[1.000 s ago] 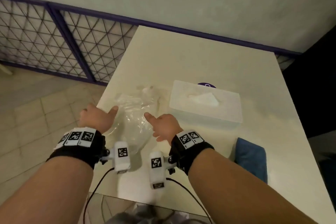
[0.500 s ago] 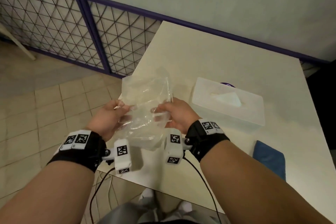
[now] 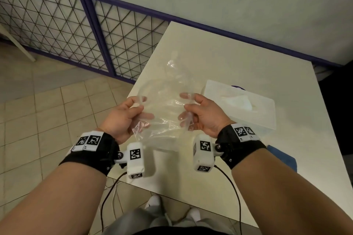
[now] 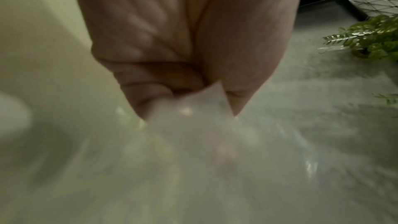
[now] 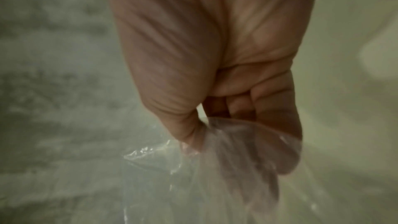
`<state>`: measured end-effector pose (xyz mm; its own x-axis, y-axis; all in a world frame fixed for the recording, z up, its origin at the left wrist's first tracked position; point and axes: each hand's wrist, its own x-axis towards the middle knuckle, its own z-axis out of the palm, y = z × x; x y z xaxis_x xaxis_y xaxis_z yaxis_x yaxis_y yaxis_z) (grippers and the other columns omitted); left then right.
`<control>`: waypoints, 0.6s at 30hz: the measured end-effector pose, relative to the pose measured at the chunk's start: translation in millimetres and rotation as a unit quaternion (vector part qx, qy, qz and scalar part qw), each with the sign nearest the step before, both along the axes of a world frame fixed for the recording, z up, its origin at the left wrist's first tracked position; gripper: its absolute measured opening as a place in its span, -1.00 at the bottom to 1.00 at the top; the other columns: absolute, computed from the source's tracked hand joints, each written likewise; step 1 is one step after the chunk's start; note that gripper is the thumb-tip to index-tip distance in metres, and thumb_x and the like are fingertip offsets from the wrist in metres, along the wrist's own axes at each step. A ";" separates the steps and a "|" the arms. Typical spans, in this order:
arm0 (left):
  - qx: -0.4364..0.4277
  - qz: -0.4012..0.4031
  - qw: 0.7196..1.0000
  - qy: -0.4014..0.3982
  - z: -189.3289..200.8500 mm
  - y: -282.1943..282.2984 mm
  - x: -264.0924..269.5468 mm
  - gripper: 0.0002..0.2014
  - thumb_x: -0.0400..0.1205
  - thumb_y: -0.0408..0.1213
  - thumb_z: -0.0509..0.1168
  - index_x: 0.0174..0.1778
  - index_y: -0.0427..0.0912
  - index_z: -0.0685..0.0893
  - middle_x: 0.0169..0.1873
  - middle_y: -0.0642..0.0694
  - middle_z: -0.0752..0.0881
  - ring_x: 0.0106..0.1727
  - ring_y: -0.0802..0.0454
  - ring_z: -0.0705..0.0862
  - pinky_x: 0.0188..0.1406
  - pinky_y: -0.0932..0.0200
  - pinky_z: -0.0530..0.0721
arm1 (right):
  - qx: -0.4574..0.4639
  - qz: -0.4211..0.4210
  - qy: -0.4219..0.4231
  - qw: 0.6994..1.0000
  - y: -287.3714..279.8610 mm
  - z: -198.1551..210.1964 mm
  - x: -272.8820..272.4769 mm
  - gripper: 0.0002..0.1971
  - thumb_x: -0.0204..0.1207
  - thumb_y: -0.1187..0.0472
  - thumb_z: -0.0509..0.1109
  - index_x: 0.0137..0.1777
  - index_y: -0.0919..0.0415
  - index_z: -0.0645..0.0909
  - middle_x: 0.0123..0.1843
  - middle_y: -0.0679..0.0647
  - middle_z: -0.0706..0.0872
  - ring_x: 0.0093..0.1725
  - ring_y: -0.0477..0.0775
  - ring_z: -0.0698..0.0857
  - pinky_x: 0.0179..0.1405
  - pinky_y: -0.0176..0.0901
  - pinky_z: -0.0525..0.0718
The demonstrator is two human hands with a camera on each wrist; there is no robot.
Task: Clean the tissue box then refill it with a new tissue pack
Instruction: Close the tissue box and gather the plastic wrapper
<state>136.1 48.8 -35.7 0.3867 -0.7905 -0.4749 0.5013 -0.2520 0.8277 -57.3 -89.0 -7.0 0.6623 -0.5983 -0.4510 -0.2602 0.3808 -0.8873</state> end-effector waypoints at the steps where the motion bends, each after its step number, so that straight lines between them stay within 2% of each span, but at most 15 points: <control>1: -0.008 0.007 1.000 0.015 -0.7 -0.4 -1.7 -0.74 0.73 -0.46 0.10 0.16 -0.12 0.64 -0.19 -0.22 0.81 -0.40 -0.06 0.79 -0.48 0.16 0.68 | -0.002 -0.004 0.002 1.000 -0.8 0.6 -2.6 -0.70 0.63 0.35 0.27 0.22 -0.03 0.63 -0.30 0.20 0.79 -0.50 0.09 0.71 -0.56 -0.22 0.63; 2: -0.018 0.017 0.999 0.037 -0.4 -1.6 -4.5 -0.73 0.71 -0.51 0.10 0.07 -0.15 0.66 -0.13 -0.20 0.78 -0.33 -0.07 0.81 -0.51 0.17 0.69 | -0.001 -0.017 -0.001 1.000 -0.6 2.1 -4.6 -0.69 0.63 0.37 0.27 0.18 -0.03 0.66 -0.32 0.18 0.77 -0.56 0.04 0.67 -0.59 -0.24 0.60; 4: -0.034 0.024 0.996 0.084 2.5 -3.7 -11.3 -0.73 0.63 -0.56 0.18 -0.18 -0.17 0.72 -0.19 -0.18 0.76 -0.30 -0.06 0.83 -0.54 0.18 0.75 | 0.019 -0.054 -0.027 0.998 -0.2 0.9 -7.7 -0.66 0.61 0.44 0.26 -0.03 -0.01 0.76 -0.30 0.17 0.74 -0.54 0.04 0.61 -0.58 -0.24 0.58; 6: -0.044 0.015 0.992 0.121 7.6 -6.4 -18.6 -0.79 0.42 -0.57 0.33 -0.39 -0.18 0.72 -0.37 -0.18 0.76 -0.41 -0.04 0.80 -0.60 0.15 0.74 | 0.053 -0.094 -0.055 0.993 0.3 -1.5 -9.3 -0.50 0.58 0.53 0.23 -0.40 0.03 0.77 -0.29 0.14 0.75 -0.46 0.08 0.59 -0.59 -0.28 0.58; 7: -0.048 0.017 0.990 0.130 9.5 -7.5 -21.2 -0.81 0.36 -0.59 0.33 -0.43 -0.21 0.69 -0.44 -0.19 0.74 -0.49 -0.03 0.76 -0.64 0.18 0.71 | 0.080 -0.112 -0.067 0.988 0.4 -2.0 -11.2 -0.44 0.57 0.55 0.19 -0.53 0.06 0.73 -0.31 0.10 0.78 -0.46 0.07 0.63 -0.62 -0.30 0.58; 8: -0.049 0.023 0.990 0.130 8.2 -9.1 -22.1 -0.78 0.39 -0.64 0.28 -0.44 -0.24 0.64 -0.49 -0.19 0.71 -0.57 -0.02 0.71 -0.68 0.22 0.67 | 0.115 -0.124 -0.082 0.982 1.1 -1.0 -13.4 -0.43 0.57 0.55 0.17 -0.57 0.08 0.72 -0.32 0.06 0.81 -0.46 0.06 0.68 -0.61 -0.27 0.62; 9: -0.045 0.030 0.991 0.126 5.6 -10.7 -22.2 -0.70 0.49 -0.67 0.18 -0.45 -0.25 0.61 -0.54 -0.18 0.67 -0.63 0.00 0.65 -0.72 0.25 0.63 | 0.157 -0.128 -0.100 0.974 1.2 0.2 -15.9 -0.48 0.56 0.49 0.16 -0.52 0.12 0.74 -0.28 0.06 0.81 -0.41 0.07 0.71 -0.51 -0.16 0.70; 10: -0.040 0.033 0.992 0.118 3.0 -12.0 -22.1 -0.61 0.56 -0.68 0.10 -0.50 -0.24 0.61 -0.57 -0.17 0.64 -0.66 0.01 0.62 -0.73 0.28 0.60 | 0.190 -0.122 -0.109 0.968 0.2 2.8 -18.6 -0.61 0.53 0.36 0.20 -0.40 0.18 0.79 -0.20 0.09 0.79 -0.31 0.12 0.72 -0.30 0.03 0.75; 11: -0.035 0.031 0.993 0.109 1.6 -12.5 -22.2 -0.53 0.60 -0.67 0.06 -0.55 -0.22 0.61 -0.57 -0.17 0.63 -0.66 0.02 0.61 -0.73 0.29 0.60 | 0.220 -0.114 -0.106 0.963 -0.7 5.6 -20.9 -0.71 0.46 0.18 0.26 -0.27 0.23 0.81 -0.12 0.13 0.76 -0.21 0.19 0.70 -0.07 0.22 0.71; 12: -0.033 0.026 0.994 0.098 -0.1 -12.8 -22.4 -0.49 0.61 -0.67 0.05 -0.60 -0.20 0.61 -0.55 -0.19 0.64 -0.65 0.01 0.62 -0.72 0.28 0.61 | 0.232 -0.105 -0.087 0.963 -1.7 8.9 -24.0 -0.64 0.41 -0.01 0.31 -0.15 0.27 0.80 -0.08 0.16 0.76 -0.15 0.27 0.71 0.05 0.34 0.65; 13: -0.034 0.019 0.995 0.092 -0.6 -12.8 -22.9 -0.48 0.61 -0.68 0.05 -0.62 -0.19 0.61 -0.50 -0.21 0.68 -0.61 0.00 0.66 -0.68 0.27 0.65 | 0.227 -0.097 -0.053 0.968 -3.2 9.5 -26.9 -0.55 0.39 -0.13 0.34 -0.05 0.27 0.77 -0.06 0.18 0.77 -0.12 0.33 0.74 0.07 0.41 0.64; 14: -0.037 0.014 0.995 0.087 -1.7 -12.7 -22.7 -0.47 0.60 -0.69 0.05 -0.62 -0.20 0.61 -0.44 -0.24 0.71 -0.56 -0.03 0.69 -0.63 0.25 0.68 | 0.217 -0.085 -0.020 0.972 -4.0 10.2 -28.9 -0.52 0.40 -0.16 0.39 0.03 0.27 0.74 -0.05 0.20 0.78 -0.11 0.38 0.77 0.02 0.44 0.66; 16: -0.039 0.007 0.996 0.077 -3.3 -13.2 -22.9 -0.47 0.60 -0.71 0.04 -0.61 -0.21 0.62 -0.32 -0.29 0.72 -0.49 -0.06 0.73 -0.55 0.22 0.73 | 0.189 -0.050 0.015 0.981 -2.1 14.5 -30.8 -0.62 0.40 0.03 0.50 0.14 0.23 0.72 -0.05 0.23 0.78 -0.10 0.38 0.79 -0.04 0.38 0.72; 18: -0.049 0.017 0.995 0.086 -5.1 -12.6 -23.1 -0.53 0.59 -0.69 0.09 -0.53 -0.23 0.68 -0.23 -0.33 0.68 -0.44 -0.05 0.75 -0.50 0.20 0.76 | 0.149 -0.037 0.022 0.988 -0.9 17.4 -30.4 -0.86 0.45 0.27 0.49 -0.01 0.18 0.77 -0.12 0.21 0.78 -0.18 0.27 0.80 -0.05 0.33 0.76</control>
